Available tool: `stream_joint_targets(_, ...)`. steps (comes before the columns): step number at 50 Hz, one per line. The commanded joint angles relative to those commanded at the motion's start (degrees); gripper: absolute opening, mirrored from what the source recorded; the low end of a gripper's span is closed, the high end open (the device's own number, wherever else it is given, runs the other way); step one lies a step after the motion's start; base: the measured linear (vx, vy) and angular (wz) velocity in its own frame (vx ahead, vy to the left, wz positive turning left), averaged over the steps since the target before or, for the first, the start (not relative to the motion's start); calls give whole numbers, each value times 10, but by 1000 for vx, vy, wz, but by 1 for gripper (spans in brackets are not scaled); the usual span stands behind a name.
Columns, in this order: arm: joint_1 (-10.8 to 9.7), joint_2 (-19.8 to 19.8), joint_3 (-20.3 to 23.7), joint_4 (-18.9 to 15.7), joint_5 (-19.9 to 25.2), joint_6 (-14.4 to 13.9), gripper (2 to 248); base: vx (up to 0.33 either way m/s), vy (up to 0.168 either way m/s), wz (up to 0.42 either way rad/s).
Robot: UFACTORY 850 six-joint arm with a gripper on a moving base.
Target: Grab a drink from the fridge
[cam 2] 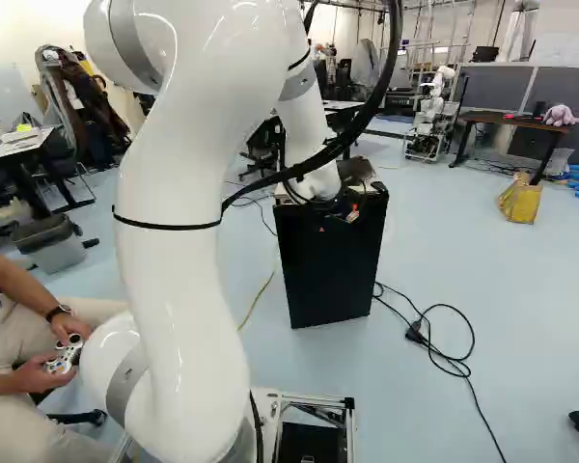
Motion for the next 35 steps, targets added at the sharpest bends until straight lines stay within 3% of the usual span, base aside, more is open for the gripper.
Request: stream_joint_targets(35,9,-6,-8,0,0,0,247,0,0,0)
